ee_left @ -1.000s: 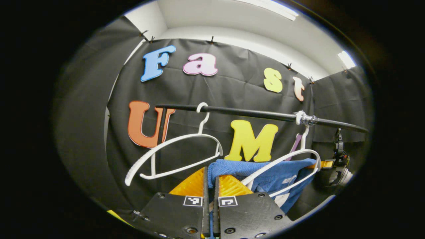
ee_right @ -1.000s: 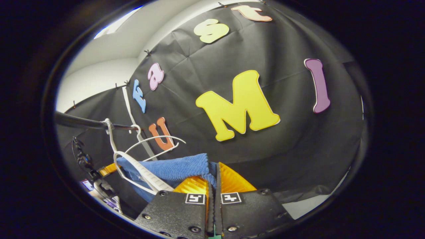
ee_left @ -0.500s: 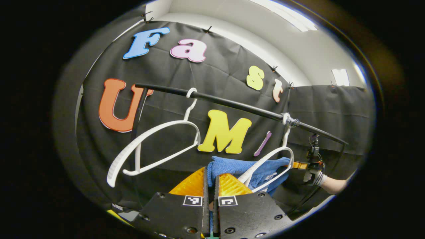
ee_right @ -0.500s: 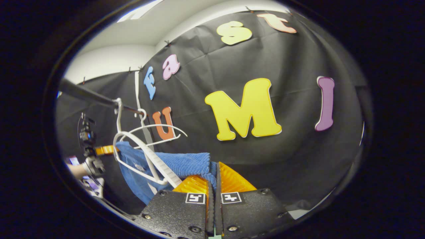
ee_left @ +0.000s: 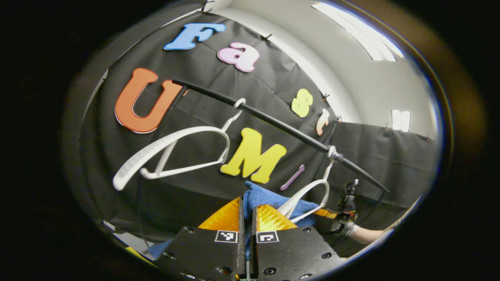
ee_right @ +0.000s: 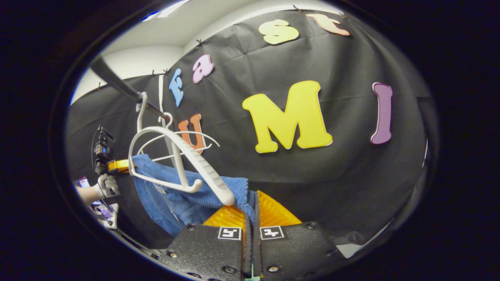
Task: Grasp the clothes on the hanger with both hands and then place them into the laundry hamper below.
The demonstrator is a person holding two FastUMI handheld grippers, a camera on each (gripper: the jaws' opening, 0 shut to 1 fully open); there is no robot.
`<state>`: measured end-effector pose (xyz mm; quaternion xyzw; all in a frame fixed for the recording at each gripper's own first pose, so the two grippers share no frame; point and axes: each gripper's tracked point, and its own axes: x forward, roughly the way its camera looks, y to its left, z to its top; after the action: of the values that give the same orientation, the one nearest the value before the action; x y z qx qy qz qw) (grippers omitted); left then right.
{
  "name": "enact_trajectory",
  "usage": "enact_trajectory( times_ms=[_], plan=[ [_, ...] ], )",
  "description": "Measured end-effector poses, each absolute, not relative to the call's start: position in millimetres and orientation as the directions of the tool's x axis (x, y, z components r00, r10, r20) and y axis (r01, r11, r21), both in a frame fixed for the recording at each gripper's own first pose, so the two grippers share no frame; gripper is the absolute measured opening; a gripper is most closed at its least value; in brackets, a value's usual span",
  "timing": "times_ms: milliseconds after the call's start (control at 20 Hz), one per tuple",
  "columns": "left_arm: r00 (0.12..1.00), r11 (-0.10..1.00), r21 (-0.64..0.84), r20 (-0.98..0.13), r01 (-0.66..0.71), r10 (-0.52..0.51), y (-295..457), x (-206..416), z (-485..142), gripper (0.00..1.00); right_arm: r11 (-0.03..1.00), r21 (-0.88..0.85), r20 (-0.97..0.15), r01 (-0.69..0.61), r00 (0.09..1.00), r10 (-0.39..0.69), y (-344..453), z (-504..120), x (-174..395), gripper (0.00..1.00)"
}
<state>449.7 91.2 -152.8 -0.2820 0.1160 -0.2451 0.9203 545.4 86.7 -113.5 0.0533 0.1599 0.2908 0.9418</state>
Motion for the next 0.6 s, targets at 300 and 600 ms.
enact_trajectory(
  times_ms=[300, 600],
  plan=[
    [0.876, 0.779, -0.55, -0.162, 0.302, -0.454, 94.4, 423.1, -195.0, 0.04, 0.83, 0.255, -0.306, -0.496, 0.773, 0.556, 89.2, -150.2, 526.1, 0.05],
    [0.912, 0.853, -0.473, -0.209, 0.221, -0.352, 83.8, 383.1, -202.9, 0.04, 0.854, 0.282, -0.344, -0.438, 0.784, 0.516, 94.7, -168.0, 493.0, 0.04]
  ],
)
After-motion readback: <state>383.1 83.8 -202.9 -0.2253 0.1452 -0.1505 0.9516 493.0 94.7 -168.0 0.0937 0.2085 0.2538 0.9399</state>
